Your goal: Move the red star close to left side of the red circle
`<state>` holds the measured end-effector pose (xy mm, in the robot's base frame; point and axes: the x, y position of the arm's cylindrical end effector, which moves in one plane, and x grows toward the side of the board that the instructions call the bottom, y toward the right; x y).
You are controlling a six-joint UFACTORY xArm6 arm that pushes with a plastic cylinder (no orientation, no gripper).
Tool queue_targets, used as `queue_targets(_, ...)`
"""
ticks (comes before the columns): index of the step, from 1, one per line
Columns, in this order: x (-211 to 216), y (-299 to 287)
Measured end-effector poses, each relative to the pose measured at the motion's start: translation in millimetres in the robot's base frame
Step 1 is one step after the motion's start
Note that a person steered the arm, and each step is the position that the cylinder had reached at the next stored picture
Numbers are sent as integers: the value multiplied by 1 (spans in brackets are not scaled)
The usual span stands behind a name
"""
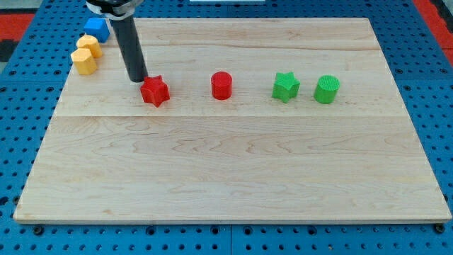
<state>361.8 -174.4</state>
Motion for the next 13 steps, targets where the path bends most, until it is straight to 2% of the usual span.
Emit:
queue_targets(1, 67, 1)
queue_targets(2, 95, 23)
queue_targets(4, 43, 40)
queue_targets(5, 40, 63)
queue_targets(6, 82, 69)
queue_targets(7, 124, 141)
queue_targets(8, 124, 172)
queue_targets(9, 124, 172)
queue_targets(11, 233, 266)
queue_targets(12, 232, 340)
queue_targets(13, 212, 446)
